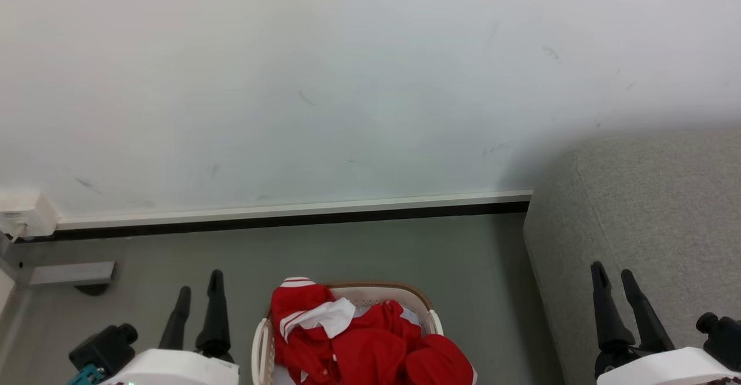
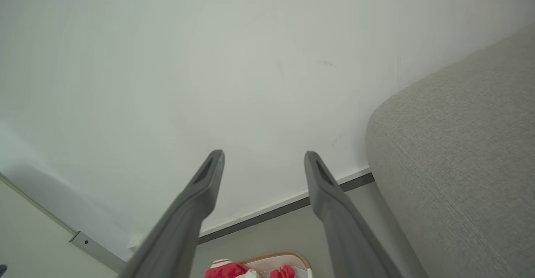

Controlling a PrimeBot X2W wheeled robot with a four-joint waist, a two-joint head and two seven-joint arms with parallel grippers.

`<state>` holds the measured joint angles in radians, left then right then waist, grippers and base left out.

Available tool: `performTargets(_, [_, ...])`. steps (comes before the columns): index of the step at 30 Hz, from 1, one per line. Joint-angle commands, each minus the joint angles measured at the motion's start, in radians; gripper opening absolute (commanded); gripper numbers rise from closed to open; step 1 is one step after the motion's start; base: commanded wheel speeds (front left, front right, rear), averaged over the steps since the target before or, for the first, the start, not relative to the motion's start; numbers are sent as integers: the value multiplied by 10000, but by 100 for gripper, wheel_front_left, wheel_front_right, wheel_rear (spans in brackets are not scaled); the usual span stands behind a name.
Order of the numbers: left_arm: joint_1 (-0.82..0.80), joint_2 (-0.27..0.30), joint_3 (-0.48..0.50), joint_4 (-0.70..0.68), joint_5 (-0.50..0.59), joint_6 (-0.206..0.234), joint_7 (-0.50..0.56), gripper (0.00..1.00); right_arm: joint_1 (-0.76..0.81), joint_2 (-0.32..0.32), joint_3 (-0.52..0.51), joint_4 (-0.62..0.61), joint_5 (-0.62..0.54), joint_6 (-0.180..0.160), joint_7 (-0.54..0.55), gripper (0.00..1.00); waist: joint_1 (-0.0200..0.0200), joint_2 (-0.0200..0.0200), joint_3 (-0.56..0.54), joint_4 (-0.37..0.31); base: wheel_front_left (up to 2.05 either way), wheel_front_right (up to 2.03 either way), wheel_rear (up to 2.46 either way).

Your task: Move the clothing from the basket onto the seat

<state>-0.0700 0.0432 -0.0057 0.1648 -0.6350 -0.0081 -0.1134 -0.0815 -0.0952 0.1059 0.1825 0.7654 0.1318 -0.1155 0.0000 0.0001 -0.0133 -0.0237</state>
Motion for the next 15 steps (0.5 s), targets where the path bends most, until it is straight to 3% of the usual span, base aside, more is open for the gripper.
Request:
performTargets(1, [0, 91, -3, -95, 309, 6, -113, 100, -246, -108, 92, -142, -290, -10, -90, 100, 0, -1, -4, 1, 0, 0, 0])
performTargets(15, [41, 109, -91, -140, 1904, 128, -496, 100, -297, -209, 484, 63, -1560, -12, -472, 100, 0, -1, -82, 13, 0, 0, 0])
